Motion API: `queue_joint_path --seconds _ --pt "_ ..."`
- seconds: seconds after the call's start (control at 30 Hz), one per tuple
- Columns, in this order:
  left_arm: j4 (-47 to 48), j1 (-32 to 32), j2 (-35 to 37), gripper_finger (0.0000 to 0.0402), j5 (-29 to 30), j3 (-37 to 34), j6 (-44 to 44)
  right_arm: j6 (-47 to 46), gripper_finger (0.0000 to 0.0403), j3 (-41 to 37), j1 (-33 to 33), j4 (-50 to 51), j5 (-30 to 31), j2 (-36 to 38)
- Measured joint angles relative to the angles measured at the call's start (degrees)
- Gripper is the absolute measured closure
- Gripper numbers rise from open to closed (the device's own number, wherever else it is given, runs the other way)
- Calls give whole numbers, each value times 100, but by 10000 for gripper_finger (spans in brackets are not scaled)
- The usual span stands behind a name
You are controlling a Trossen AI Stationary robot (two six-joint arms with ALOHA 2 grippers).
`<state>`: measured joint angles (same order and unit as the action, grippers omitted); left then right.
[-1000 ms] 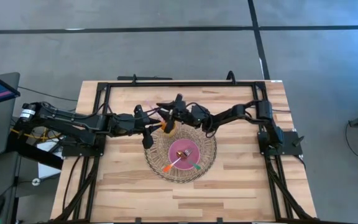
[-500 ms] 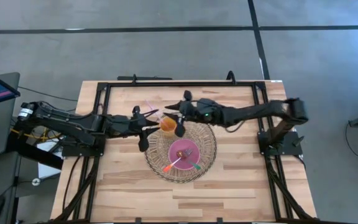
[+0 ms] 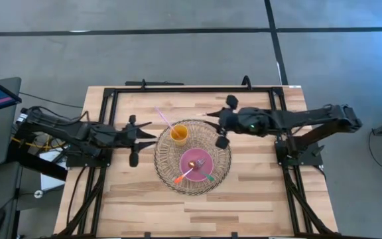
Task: Pick & Place Utensil
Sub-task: Return to Home Position
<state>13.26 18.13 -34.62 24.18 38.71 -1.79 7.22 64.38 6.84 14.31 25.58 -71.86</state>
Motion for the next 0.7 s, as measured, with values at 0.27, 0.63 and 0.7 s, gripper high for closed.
queue_joint_path --seconds 0.27,0.63,0.7 --pt "-16 -94 1687 314 4 -856 75 43 287 -904 461 -461 167 948" --pt "-215 -92 3399 314 0 -1806 477 47 287 -3358 504 -2054 310 2917" --pt "-276 -92 3480 314 4 -1881 508 66 287 -3569 498 -2063 308 3245"
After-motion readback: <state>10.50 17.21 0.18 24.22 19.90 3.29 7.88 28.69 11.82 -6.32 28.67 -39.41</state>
